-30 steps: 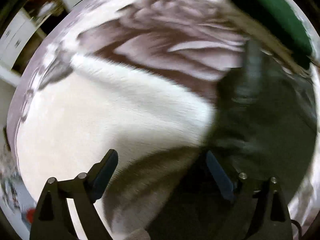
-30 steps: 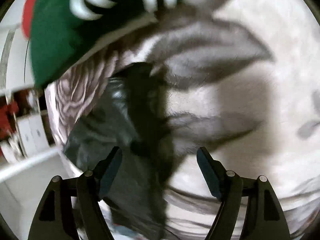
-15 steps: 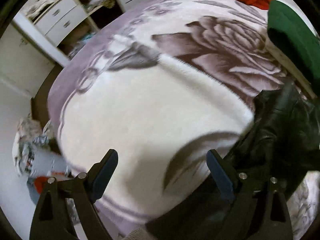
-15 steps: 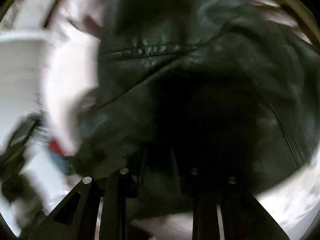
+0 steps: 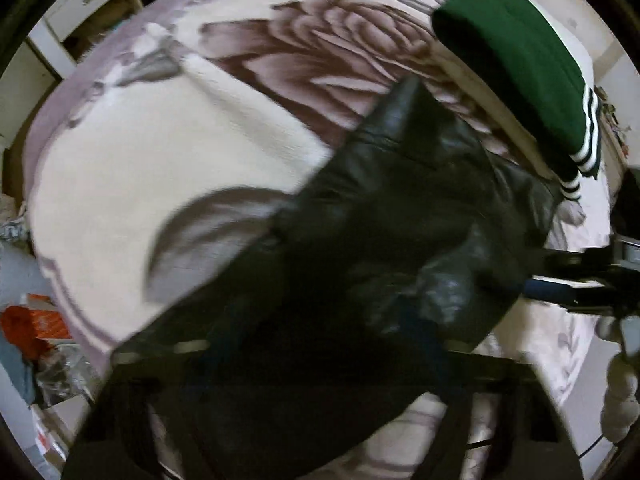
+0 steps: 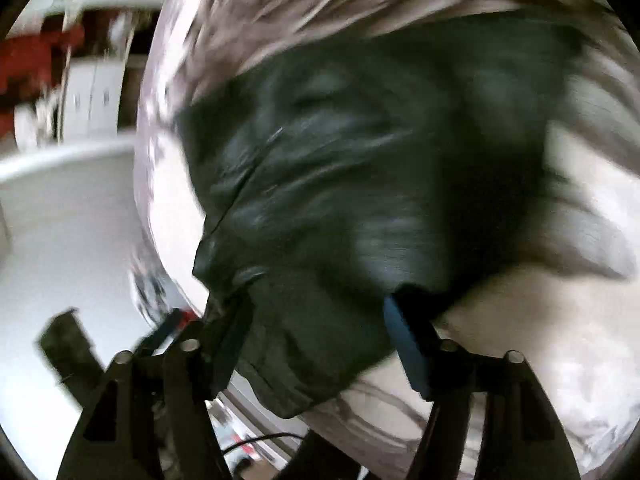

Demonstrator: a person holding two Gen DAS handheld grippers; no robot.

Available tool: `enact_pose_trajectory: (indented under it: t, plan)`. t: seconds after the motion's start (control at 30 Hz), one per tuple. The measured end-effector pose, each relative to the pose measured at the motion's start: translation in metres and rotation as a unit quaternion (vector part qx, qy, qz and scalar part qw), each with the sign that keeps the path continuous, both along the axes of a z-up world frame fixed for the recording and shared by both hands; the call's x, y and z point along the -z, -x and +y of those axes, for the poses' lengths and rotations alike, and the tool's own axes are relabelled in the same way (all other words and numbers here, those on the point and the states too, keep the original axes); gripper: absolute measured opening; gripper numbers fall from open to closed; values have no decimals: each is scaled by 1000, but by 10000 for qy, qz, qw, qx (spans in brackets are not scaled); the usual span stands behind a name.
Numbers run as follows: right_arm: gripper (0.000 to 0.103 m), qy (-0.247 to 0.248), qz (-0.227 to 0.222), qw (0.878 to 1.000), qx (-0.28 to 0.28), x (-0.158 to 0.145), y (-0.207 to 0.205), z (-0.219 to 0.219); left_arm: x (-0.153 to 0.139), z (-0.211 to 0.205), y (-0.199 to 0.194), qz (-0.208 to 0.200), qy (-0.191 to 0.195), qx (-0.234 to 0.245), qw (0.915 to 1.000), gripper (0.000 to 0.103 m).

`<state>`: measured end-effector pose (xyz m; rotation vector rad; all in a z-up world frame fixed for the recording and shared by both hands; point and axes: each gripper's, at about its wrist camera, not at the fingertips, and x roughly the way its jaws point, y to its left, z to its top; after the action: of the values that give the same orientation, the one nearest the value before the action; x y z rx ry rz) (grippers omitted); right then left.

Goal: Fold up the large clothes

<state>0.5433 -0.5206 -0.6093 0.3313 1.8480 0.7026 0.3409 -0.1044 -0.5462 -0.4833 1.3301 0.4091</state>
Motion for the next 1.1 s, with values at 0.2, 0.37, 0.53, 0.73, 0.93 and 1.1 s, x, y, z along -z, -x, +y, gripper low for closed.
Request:
enact_pose_trajectory:
  t: [0.2, 0.37, 0.53, 0.73, 0.93, 1.1]
  plan:
    - [80, -164, 151, 9959, 875, 52, -37, -63, 70, 12, -19, 296, -85, -89, 9995, 19]
    - [81, -937, 479, 9918, 730, 108, -54, -31, 79, 14, -22, 232, -84, 74, 9997, 20]
    - [82, -1733, 742, 9787, 810, 136, -62, 25, 84, 23, -20, 106, 52, 205, 9997, 22]
    - [15, -1650, 503, 9768, 1270, 124, -57, 32, 85, 37, -27, 108, 252, 296, 9992, 22]
    - [14, -1669, 277, 9669, 1912, 87, -13, -15, 90, 29, -51, -8, 307, 1069, 9938, 22]
    - [14, -1557, 89, 9648, 2119, 84, -6, -6, 92, 40, -51, -94, 473, 1072, 9931, 22]
